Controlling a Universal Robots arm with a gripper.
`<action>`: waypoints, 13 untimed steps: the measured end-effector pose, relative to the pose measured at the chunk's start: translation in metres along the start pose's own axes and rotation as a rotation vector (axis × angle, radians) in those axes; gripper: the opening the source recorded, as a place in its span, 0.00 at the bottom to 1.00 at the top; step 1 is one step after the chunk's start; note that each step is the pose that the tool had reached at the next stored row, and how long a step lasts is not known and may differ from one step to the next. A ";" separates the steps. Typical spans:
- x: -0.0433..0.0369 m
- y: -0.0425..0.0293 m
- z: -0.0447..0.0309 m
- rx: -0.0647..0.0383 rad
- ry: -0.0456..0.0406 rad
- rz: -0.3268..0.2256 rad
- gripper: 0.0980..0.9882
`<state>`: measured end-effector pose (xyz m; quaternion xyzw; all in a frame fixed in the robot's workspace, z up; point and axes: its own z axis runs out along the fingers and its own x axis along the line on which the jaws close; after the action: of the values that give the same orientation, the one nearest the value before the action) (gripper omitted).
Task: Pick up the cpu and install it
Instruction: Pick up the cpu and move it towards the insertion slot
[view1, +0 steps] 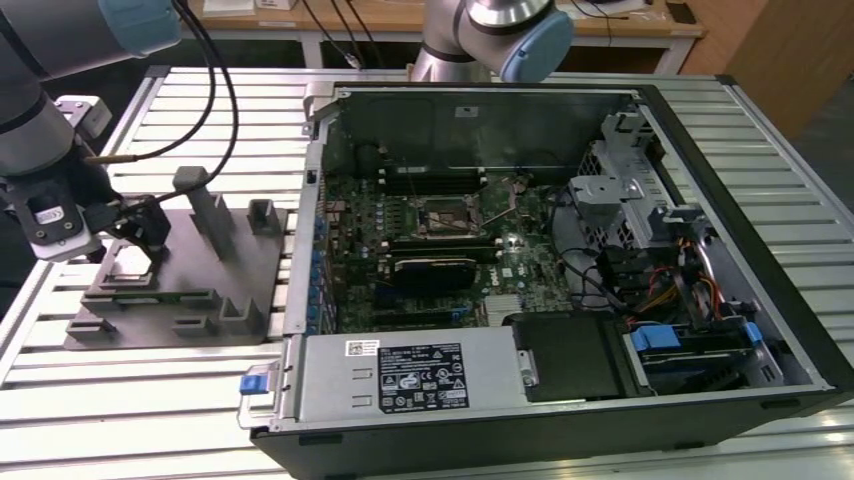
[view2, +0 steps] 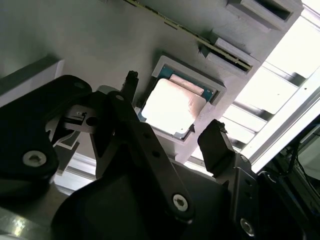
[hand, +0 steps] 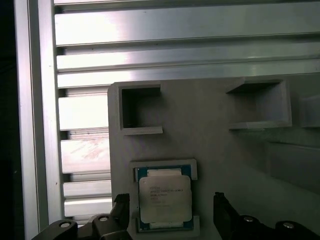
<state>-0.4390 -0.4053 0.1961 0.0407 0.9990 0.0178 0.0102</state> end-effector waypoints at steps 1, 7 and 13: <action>0.0000 0.0000 0.0000 0.000 0.0000 0.000 0.75; 0.0000 0.0000 0.0009 0.000 -0.0002 0.000 0.75; 0.0001 -0.0001 0.0047 0.000 -0.0001 0.000 0.75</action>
<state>-0.4389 -0.4053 0.1913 0.0407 0.9990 0.0178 0.0103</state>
